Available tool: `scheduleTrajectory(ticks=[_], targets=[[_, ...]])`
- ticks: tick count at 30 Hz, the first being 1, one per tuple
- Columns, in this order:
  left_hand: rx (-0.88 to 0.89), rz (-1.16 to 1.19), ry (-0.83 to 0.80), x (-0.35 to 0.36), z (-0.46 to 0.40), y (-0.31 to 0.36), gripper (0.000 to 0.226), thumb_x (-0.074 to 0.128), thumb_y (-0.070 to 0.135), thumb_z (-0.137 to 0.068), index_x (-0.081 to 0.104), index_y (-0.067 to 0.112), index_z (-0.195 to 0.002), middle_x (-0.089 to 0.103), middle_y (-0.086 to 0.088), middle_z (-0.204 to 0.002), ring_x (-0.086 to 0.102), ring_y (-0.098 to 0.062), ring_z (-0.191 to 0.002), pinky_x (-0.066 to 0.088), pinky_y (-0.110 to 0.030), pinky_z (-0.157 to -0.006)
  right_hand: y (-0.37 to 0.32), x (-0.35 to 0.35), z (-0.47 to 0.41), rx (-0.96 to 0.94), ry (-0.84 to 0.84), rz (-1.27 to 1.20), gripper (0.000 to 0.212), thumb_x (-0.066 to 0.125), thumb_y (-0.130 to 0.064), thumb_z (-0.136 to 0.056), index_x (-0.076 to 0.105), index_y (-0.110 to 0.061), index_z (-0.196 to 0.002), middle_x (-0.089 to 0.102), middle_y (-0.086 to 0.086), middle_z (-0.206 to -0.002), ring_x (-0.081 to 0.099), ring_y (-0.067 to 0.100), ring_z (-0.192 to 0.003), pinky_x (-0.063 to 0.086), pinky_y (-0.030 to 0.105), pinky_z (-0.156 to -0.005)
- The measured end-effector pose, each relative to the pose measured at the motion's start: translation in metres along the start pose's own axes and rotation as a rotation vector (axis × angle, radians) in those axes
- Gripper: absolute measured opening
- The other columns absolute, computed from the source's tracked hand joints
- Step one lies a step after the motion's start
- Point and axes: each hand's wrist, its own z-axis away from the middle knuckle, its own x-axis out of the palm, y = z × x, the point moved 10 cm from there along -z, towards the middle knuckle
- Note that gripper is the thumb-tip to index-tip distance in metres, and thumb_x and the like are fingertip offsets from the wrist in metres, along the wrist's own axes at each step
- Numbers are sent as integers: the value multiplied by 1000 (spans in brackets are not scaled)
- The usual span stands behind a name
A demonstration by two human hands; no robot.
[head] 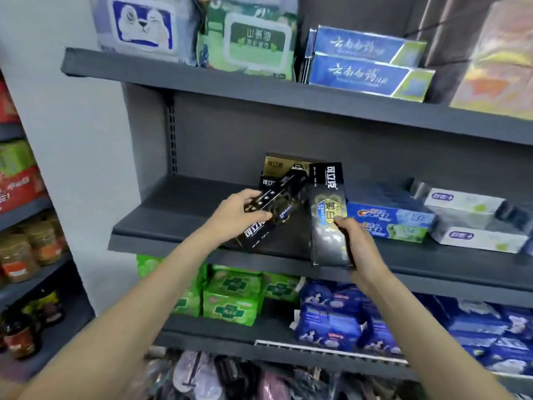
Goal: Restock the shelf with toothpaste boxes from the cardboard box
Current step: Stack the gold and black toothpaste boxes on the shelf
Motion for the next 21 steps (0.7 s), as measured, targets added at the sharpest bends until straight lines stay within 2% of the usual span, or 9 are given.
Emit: scheduleTrajectory(ticks=[2,4,6,8,11,13,18,21], targets=[[56,-198,-65,3,-37,2,55,71,25,-82,46,13,-130,55,0,-122,49,-14,-122,38,-20,-93,-13,0,-26,-21,15,-9,14,52,-28,-91,56,-20,-80,62,-6,-60,58,4,-46,41,20,-48],[98,-357,-131,11,-67,0,52,67,29,-85,40,14,-128,54,1,-118,52,-18,-115,40,-23,-86,-20,-1,-51,-21,35,-30,14,55,-31,-88,56,-17,-90,65,-2,-64,62,9,-49,45,22,-51],[123,-557,-174,19,-93,-5,50,62,35,-87,38,20,-128,57,-1,-120,54,-22,-111,42,-31,-91,-26,-2,-72,-36,70,-33,25,58,-32,-86,55,-14,-104,69,0,-69,66,14,-58,47,24,-55],[170,-740,-183,25,-113,-8,48,57,39,-90,38,24,-130,57,-3,-124,51,-24,-115,36,-38,-100,-31,-3,-88,-40,100,-24,28,59,-31,-86,56,-15,-108,69,4,-85,65,21,-75,48,31,-68],[240,-825,-199,37,-137,-7,49,57,39,-90,39,24,-134,54,-3,-129,42,-23,-125,28,-41,-103,-40,2,-102,-77,88,56,11,58,-32,-87,61,-22,-89,68,5,-94,64,26,-90,49,42,-88],[286,-880,-212,45,-151,-8,51,57,38,-91,39,25,-137,49,-1,-135,37,-21,-129,28,-38,-101,-44,-1,-113,-81,96,98,12,59,-34,-85,63,-23,-85,69,4,-96,65,28,-98,48,47,-96],[368,-969,-148,63,-173,-13,55,53,40,-92,35,30,-143,39,3,-142,31,-19,-132,29,-36,-103,-50,-3,-129,-99,80,121,9,59,-32,-87,64,-25,-84,70,4,-100,63,27,-103,45,48,-100],[404,-1073,33,61,-177,-12,54,54,43,-90,38,30,-140,35,0,-136,32,-19,-126,30,-33,-99,-55,0,-135,-145,50,197,8,61,-30,-86,64,-23,-85,70,4,-100,64,25,-101,46,46,-98]])
